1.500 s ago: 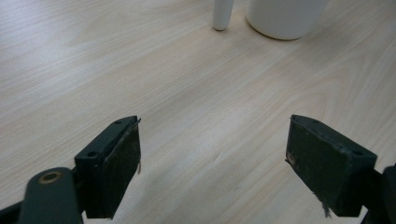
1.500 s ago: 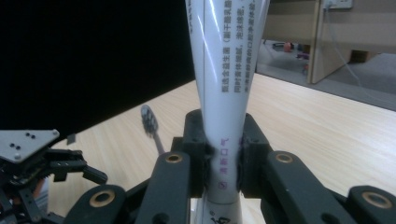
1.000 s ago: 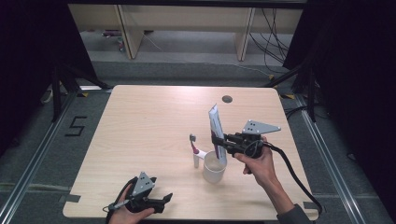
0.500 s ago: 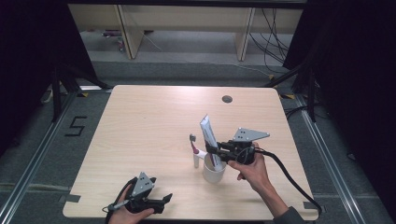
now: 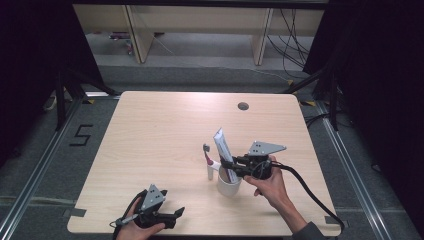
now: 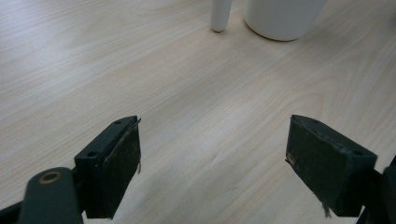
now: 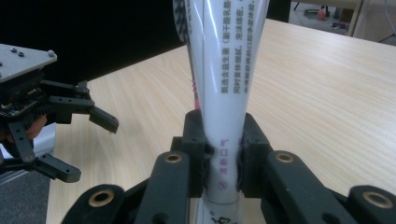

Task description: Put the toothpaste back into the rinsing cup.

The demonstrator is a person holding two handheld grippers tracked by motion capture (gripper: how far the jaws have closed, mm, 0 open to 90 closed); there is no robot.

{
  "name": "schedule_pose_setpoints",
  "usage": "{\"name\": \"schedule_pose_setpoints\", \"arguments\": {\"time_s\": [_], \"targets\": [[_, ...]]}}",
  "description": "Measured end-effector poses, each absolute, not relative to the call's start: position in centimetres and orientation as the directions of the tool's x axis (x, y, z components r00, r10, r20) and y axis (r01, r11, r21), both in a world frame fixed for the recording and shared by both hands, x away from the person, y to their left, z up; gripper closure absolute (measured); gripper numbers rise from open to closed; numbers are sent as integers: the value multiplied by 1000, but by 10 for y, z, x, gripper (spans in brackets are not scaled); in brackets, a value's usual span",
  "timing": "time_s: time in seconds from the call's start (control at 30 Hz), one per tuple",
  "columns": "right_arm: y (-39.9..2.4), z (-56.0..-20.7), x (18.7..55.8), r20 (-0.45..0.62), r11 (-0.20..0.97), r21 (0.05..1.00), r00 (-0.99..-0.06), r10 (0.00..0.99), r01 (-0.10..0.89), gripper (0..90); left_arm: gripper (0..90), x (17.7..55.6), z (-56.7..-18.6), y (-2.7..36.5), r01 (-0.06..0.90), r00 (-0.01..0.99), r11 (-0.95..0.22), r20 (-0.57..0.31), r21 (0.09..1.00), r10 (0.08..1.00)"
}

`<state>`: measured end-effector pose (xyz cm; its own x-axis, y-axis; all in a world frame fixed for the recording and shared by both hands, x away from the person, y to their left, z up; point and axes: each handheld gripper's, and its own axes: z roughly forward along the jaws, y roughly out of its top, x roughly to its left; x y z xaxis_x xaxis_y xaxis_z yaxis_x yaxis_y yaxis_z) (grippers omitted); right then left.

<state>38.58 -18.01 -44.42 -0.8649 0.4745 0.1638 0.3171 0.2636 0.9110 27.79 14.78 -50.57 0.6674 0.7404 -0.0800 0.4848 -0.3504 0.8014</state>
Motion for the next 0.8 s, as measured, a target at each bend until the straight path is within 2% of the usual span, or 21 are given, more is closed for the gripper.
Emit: {"name": "schedule_pose_setpoints", "arguments": {"time_s": [0.07,0.57,0.6,0.77,0.8], "targets": [[-179,-447,387,160,268,914,-877,452,305,769,173,279,-506,148,481,669,-347,-81,805,739],[-179,-453,384,136,327,890,-869,477,319,764,173,278,-506,148,483,673,-348,-86,803,735],[-178,-453,382,171,318,881,-864,473,349,763,173,279,-506,148,480,672,-352,-79,804,736],[-181,-454,383,132,345,880,-867,480,325,763,173,278,-506,148,482,674,-354,-81,801,735],[-180,-454,381,163,340,871,-861,483,355,763,173,279,-506,148,480,670,-349,-80,805,738]]}}
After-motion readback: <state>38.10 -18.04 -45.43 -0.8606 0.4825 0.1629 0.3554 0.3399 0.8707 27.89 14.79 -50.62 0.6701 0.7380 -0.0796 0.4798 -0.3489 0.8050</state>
